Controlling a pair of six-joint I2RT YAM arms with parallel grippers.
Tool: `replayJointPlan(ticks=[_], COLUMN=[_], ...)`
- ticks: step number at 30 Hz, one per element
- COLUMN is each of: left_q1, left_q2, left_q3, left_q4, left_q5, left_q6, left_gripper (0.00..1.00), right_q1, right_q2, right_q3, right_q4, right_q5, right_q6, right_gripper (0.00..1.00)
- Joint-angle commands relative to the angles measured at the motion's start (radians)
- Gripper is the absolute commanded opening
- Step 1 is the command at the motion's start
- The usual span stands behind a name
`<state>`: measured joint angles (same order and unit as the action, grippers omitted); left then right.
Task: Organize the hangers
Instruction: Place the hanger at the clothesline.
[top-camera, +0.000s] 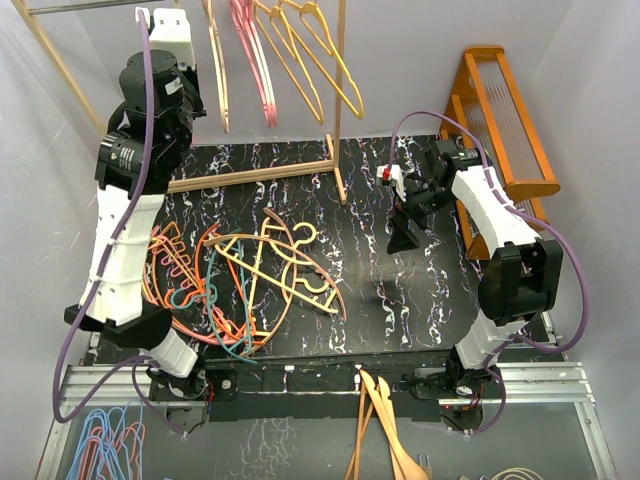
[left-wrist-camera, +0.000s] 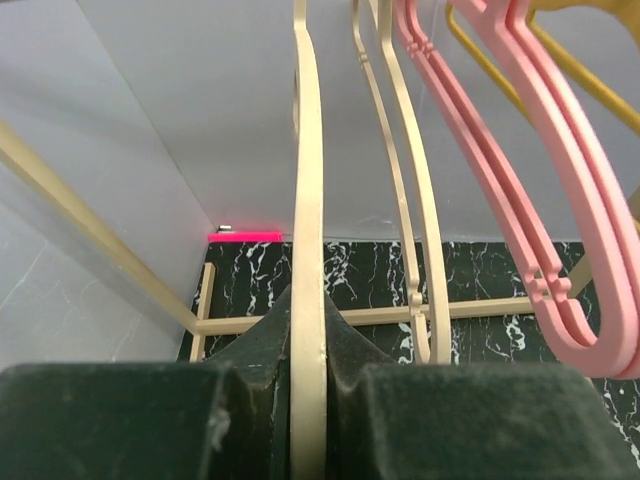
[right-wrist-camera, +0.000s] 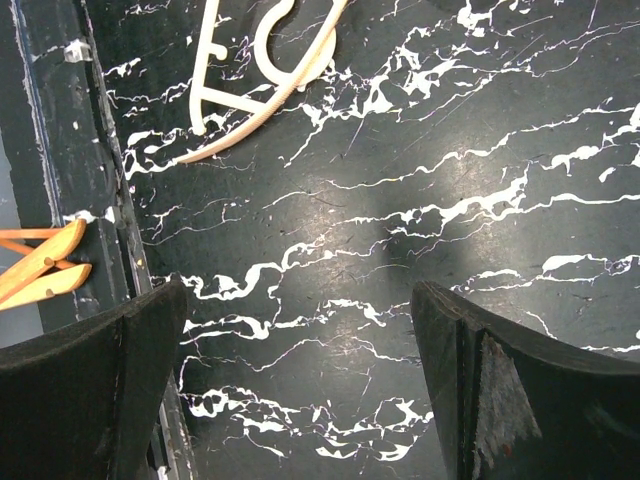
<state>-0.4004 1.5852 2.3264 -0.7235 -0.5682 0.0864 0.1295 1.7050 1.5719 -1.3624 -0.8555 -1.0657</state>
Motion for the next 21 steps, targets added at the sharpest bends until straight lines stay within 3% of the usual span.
replayJointPlan(ticks=[1, 16, 17, 18, 20, 21], left_q1=[0.042, 0.185, 0.185, 0.185, 0.184, 0.185], left_q2=[0.013, 0.082, 0.081, 0.073, 0.032, -0.007], left_q3=[0.017, -0.001, -0.008, -0.027, -0.105, -0.18], left_q4=[0.008, -0.061, -0.073, -0.079, -0.075, -0.065], left_q5=[0.04, 0.31, 0.326, 0.343, 0.354, 0.332], left_q6=[-0.024, -0.186, -0.199, -0.21, -0.233, -0.252], left_gripper=[0.0, 0.0, 0.09, 0.32, 0.92, 0.96], right_q1=[-0.006, -0.022, -0.022, -0.022, -0.022, -0.022], right_q2=[-0.002, -0.027, -0.031, -0.035, -0.042, -0.045], right_q3=[-0.014, -0.078, -0.078, -0.078, -0.078, -0.079], right_q4=[0.005, 0.005, 0.005, 0.005, 0.007, 0.011], right_q5=[-0.003, 0.019, 0.021, 0.022, 0.015, 0.009], right_q6=[-0.028, -0.083, -0.084, -0.085, -0.085, -0.08], right_gripper=[0.99, 0.99, 0.99, 0.99, 0.99, 0.99])
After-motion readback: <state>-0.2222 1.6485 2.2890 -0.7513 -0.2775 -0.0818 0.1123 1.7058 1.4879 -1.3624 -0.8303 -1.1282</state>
